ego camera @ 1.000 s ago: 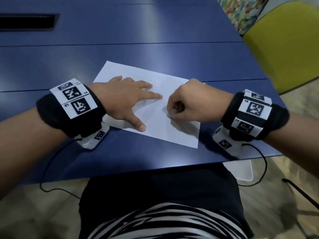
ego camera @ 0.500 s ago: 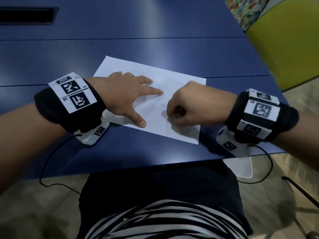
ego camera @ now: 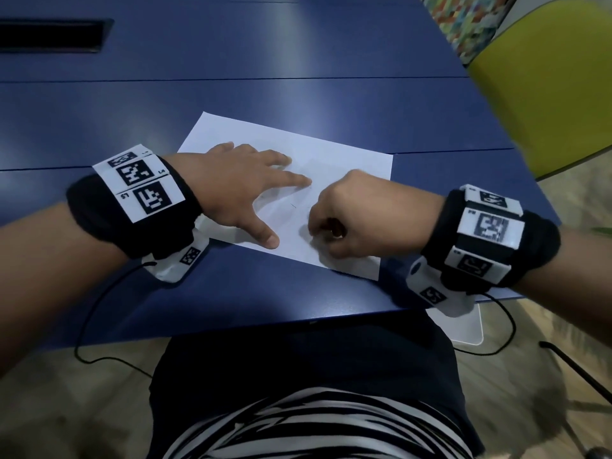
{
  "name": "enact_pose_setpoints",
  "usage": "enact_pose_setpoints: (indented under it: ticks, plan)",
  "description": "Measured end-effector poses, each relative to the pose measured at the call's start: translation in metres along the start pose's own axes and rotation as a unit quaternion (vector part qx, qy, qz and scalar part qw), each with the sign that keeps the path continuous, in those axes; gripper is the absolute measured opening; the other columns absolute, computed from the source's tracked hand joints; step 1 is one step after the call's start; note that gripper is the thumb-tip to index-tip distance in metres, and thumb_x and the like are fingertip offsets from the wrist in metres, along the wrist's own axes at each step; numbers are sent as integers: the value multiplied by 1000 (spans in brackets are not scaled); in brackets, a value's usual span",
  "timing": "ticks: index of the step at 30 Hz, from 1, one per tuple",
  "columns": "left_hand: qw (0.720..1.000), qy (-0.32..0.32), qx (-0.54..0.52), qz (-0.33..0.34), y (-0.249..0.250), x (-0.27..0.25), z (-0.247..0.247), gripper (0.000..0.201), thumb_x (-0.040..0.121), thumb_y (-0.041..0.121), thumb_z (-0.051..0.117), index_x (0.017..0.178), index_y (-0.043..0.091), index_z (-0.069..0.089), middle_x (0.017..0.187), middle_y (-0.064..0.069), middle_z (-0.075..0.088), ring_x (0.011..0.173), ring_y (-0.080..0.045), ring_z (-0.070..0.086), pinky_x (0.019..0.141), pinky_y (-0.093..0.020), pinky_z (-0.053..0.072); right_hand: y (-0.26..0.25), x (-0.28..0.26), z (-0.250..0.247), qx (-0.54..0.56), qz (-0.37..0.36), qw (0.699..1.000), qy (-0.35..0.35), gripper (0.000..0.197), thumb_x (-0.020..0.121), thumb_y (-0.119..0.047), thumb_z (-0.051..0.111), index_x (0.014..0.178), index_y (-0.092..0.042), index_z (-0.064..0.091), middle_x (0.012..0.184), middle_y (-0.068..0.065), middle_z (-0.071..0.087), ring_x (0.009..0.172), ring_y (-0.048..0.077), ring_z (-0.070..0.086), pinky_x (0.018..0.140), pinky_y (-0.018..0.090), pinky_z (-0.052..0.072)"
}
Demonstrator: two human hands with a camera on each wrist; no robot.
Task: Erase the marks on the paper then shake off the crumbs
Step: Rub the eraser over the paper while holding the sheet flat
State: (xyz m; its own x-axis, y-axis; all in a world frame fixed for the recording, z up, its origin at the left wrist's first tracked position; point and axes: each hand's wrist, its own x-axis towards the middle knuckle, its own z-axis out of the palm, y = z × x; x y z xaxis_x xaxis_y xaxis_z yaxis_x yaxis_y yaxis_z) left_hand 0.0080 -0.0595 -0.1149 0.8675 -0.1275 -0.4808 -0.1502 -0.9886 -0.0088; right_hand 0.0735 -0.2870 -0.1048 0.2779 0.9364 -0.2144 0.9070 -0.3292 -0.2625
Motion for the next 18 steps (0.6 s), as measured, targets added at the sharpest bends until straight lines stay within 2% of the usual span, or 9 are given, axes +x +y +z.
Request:
enact_pose_setpoints:
  ticks: [3,7,10,12,15,18]
  plan:
    - [1000,-4,3,2,0,0,-1,114,63,98,56,156,65,-1,174,10,3,154,-31,23,125,-51,18,14,4,-9,0,37,999,30,12,86,-28,67,91,-23,77,78,-8,71,72,13,62,68,30,52]
    - [1000,-9,7,5,0,-1,-3,112,67,95,58,156,65,-1,175,8,3,155,-30,21,126,-52,15,42,-6,-25,29,101,992,75,16,85,-24,75,99,-24,81,75,-18,71,70,2,66,75,31,59]
    - [1000,1,20,15,1,0,-7,112,67,95,60,158,61,4,174,6,8,154,-31,23,126,-52,17,44,-18,-22,56,103,991,71,13,84,-26,77,97,-27,81,75,-18,74,73,-2,69,74,25,60]
    - [999,15,21,22,5,4,-12,116,64,98,59,159,59,7,174,3,9,154,-32,22,126,-51,17,40,-22,-16,51,98,992,65,12,86,-31,76,96,-26,81,77,-18,74,73,-1,69,73,23,58]
    - [999,9,17,31,14,14,-12,126,55,105,54,158,61,-3,176,1,-2,159,-32,12,128,-56,10,38,-20,-12,43,91,992,72,14,87,-33,73,97,-26,81,80,-15,76,72,4,68,72,24,57]
    - [1000,5,12,27,21,20,-8,129,50,109,49,155,64,-9,176,0,-4,159,-32,11,126,-62,7,33,-14,-12,33,86,993,79,13,88,-32,71,96,-26,80,83,-12,75,71,6,64,70,21,53]
